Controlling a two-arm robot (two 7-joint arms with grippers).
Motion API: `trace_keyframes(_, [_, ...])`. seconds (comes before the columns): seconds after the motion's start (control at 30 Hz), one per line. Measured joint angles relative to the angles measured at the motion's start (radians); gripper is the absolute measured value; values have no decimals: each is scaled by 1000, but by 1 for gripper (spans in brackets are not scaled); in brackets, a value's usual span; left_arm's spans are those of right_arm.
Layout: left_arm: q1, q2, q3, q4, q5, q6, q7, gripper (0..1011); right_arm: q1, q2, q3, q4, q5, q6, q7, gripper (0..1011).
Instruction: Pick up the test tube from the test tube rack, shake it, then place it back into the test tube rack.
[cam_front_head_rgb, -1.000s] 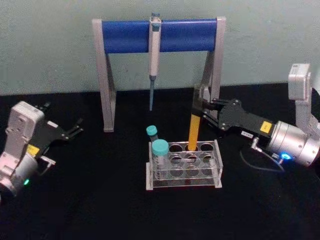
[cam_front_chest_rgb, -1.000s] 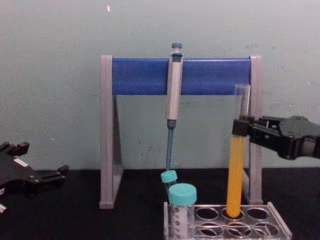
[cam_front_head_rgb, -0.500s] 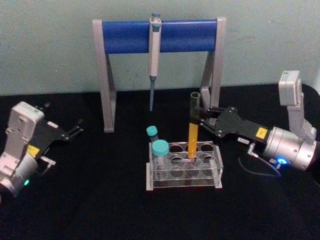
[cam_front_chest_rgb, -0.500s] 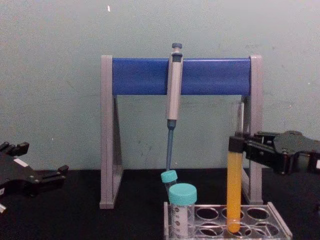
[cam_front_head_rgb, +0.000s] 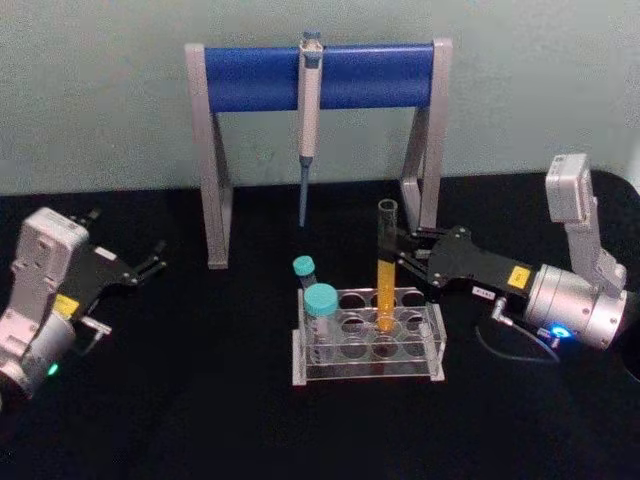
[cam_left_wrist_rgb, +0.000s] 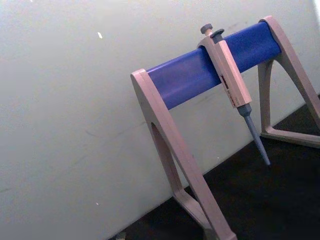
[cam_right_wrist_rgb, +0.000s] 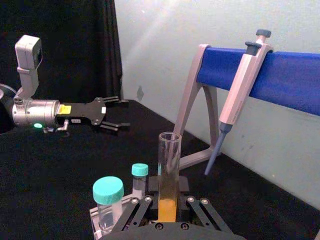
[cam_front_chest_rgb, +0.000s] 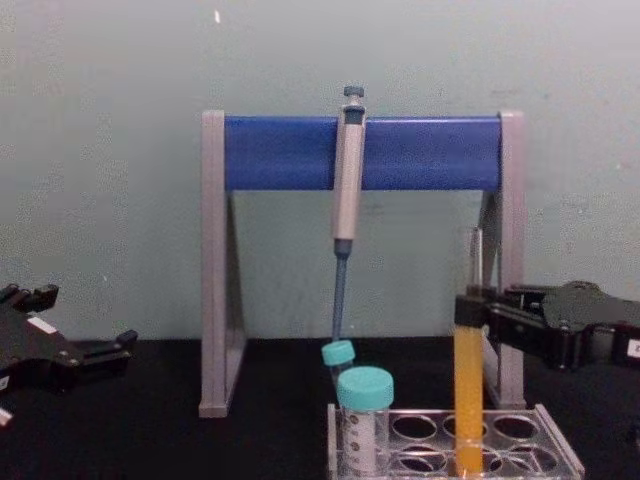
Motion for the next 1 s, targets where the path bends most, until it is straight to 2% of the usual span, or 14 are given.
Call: trace_keyframes(1.0, [0, 0, 0, 0, 0, 0, 0, 1001, 7, -10, -11, 25, -32, 20, -16, 224])
